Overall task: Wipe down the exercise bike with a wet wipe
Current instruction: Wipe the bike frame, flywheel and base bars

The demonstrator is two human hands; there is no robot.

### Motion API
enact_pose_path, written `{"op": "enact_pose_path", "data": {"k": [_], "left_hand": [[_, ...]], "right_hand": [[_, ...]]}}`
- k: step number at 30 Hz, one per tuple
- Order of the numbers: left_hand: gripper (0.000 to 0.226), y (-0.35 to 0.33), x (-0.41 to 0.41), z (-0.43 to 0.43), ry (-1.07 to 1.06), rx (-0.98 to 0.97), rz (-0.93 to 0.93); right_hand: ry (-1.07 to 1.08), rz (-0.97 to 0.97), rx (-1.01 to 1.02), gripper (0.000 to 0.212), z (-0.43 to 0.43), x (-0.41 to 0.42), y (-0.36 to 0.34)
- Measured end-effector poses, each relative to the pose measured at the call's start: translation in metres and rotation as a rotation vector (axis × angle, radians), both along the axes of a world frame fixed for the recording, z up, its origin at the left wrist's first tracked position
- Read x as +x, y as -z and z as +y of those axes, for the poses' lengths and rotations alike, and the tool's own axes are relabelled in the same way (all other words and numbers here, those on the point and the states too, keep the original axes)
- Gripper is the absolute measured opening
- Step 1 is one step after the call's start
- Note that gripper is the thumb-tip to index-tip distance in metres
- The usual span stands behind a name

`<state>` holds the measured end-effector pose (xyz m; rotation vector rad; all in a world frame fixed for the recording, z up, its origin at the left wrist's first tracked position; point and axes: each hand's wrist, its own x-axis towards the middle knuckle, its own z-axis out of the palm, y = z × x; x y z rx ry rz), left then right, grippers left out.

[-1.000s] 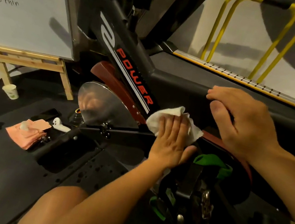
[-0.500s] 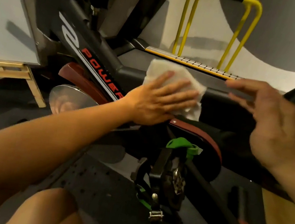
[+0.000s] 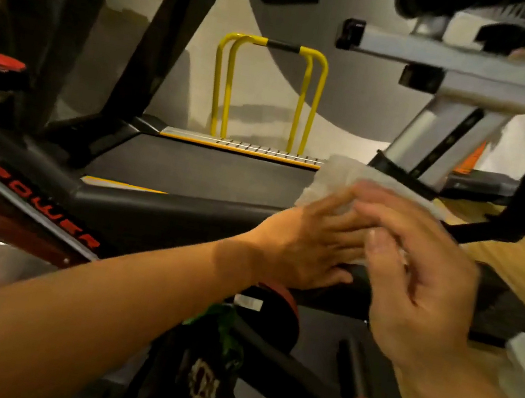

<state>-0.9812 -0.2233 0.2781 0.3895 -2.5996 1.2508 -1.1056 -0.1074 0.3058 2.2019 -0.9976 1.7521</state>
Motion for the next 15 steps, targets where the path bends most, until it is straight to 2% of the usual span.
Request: {"op": "enact_pose_path", "data": {"k": [3, 5, 7, 12, 15], "left_hand": [[0.071, -0.004, -0.022, 0.001, 0.036, -0.071, 0.059], [0.077, -0.008, -0.02, -0.002, 0.093, -0.035, 0.018], [0.069, -0.011, -0.013, -0.007, 0.084, -0.08, -0.042], [0.059, -0.011, -0.025, -0.004, 0.037, -0.122, 0.102], [0.054, -0.014, -0.036, -0.002, 0.106, -0.063, 0.239]], "right_hand": [[0.132, -0.067, -0.082, 0.029, 0.0, -0.025, -0.014], [0.159, -0.079, 0.03, 0.03, -0.005, -0.04, 0.009], [0.189, -0.029, 0.13, 0.029, -0.005, -0.05, 0.041], [0.228, -0.033, 0.035, 0.036, -0.017, -0.049, 0.048], [0.255, 0.021, -0.049, 0.04, -0.038, -0.042, 0.045]]}}
